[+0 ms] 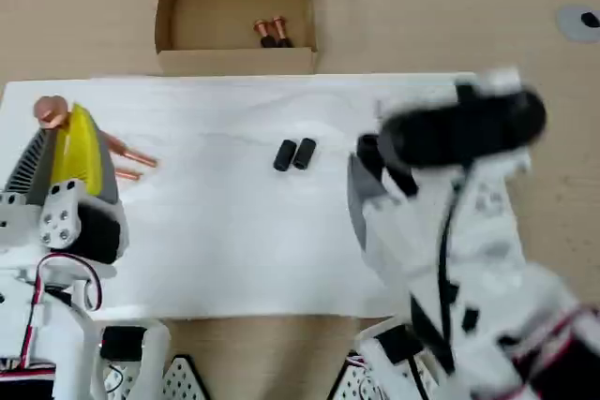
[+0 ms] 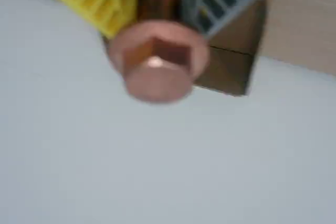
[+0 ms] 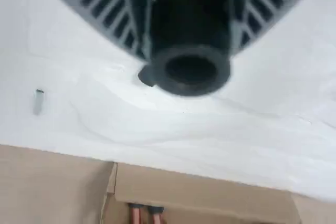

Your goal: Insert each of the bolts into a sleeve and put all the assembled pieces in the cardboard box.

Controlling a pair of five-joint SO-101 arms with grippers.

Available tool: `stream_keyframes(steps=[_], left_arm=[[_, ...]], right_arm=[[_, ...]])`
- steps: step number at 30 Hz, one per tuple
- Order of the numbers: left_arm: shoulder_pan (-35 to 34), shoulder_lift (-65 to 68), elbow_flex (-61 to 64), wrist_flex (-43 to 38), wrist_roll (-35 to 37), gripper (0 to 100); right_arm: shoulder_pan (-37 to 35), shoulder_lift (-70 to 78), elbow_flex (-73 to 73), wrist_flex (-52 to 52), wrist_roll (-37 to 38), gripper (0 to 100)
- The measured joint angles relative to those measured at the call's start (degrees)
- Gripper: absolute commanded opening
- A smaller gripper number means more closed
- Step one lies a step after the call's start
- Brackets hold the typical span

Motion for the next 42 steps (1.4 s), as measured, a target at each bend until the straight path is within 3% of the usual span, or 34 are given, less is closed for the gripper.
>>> stream_keyframes(steps=[4,9,16,20,31,42], left_arm=[[6.86,0.26,0.44,-0.97,-0.53,0],[16.79,5.45,0.70,-5.27,-7.74,0],[25.67,15.12,1.32,-19.96,-18.55,0],[30.15,21.63,1.49,-24.09,-16.44,0],[32.35,19.96,1.58,-24.00,-10.64,0],[32.53,15.74,1.58,-14.33,-10.29,0]], right_arm=[[0.00,-12.04,18.37,-8.44,0.00,0.9],[0.00,-25.85,40.79,-24.00,0.00,0.9],[-7.30,-40.44,63.65,-45.19,4.84,0.9],[-11.34,-45.10,72.79,-51.78,9.23,0.9],[-16.18,-45.19,80.53,-59.60,12.04,0.9],[-16.18,-45.19,80.53,-62.15,12.04,0.9]])
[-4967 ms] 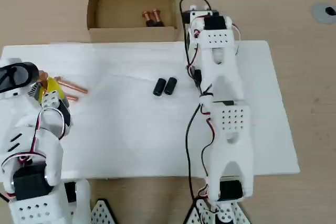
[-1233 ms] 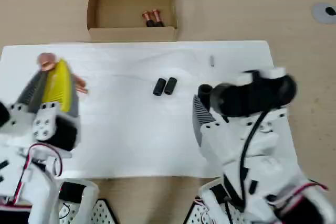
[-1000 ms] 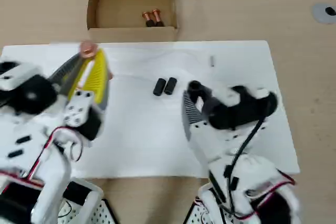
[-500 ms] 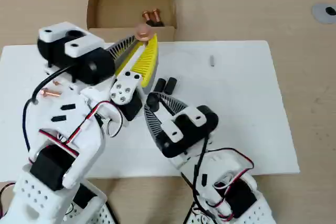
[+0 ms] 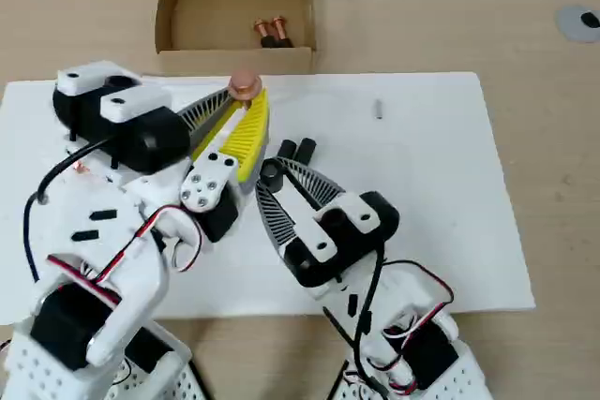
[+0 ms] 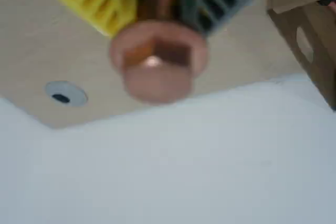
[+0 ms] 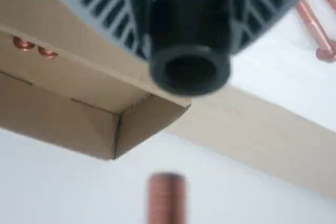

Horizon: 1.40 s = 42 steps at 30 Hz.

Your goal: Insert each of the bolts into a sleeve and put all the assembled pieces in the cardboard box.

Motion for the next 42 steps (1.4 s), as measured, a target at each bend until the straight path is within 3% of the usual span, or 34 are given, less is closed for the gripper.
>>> stream_keyframes(steps=[31,42], left_arm=[[0.00,-1.49,5.10,0.62,6.33,0],[0.00,-1.32,2.90,7.30,7.21,0]], right_arm=[[0.00,0.00,0.53,-1.76,0.00,0.9],[0.00,0.00,2.46,-1.76,0.00,0.9]])
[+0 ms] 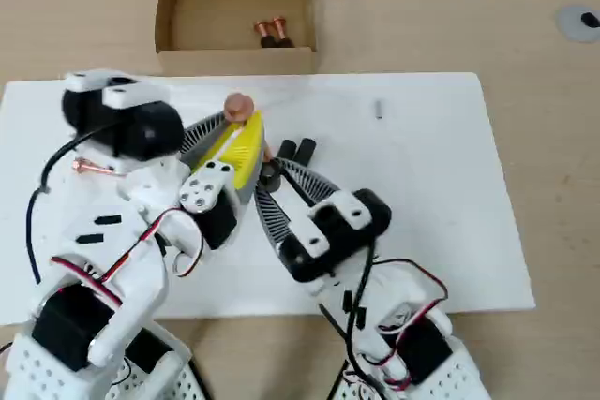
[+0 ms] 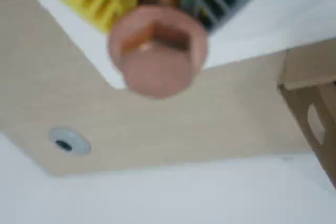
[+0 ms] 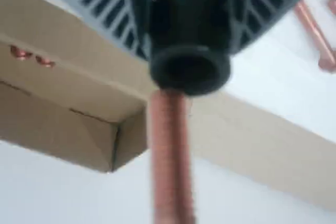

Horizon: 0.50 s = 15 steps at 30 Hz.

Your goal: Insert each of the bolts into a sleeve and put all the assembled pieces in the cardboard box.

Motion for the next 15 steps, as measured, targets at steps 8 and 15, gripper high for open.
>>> stream_keyframes(steps=[8,15], left_arm=[[0.00,0.26,-2.02,2.11,2.46,0],[0.00,0.26,-2.02,2.11,2.46,0]], right_arm=[[0.00,0.00,0.00,0.00,0.00,0.9],[0.00,0.00,0.00,0.00,0.00,0.9]])
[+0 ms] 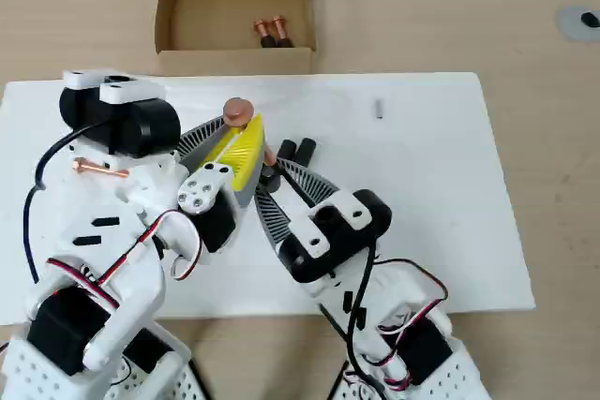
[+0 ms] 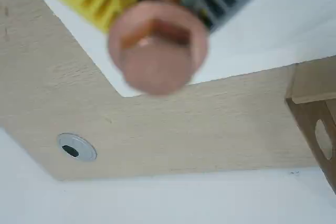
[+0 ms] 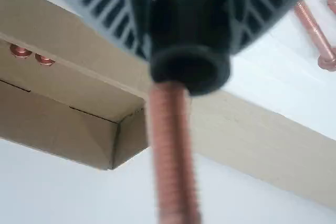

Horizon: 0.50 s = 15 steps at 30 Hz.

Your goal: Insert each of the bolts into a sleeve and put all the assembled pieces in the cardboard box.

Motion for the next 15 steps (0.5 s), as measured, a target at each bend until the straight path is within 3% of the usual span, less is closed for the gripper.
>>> stream_keyframes(steps=[7,15], left_arm=[[0.00,0.00,0.00,0.26,0.00,0],[0.00,-0.18,-2.90,5.89,0.00,0]], right_arm=[[0.00,0.00,0.00,0.00,0.00,0.9],[0.00,0.00,0.00,0.00,0.00,0.9]])
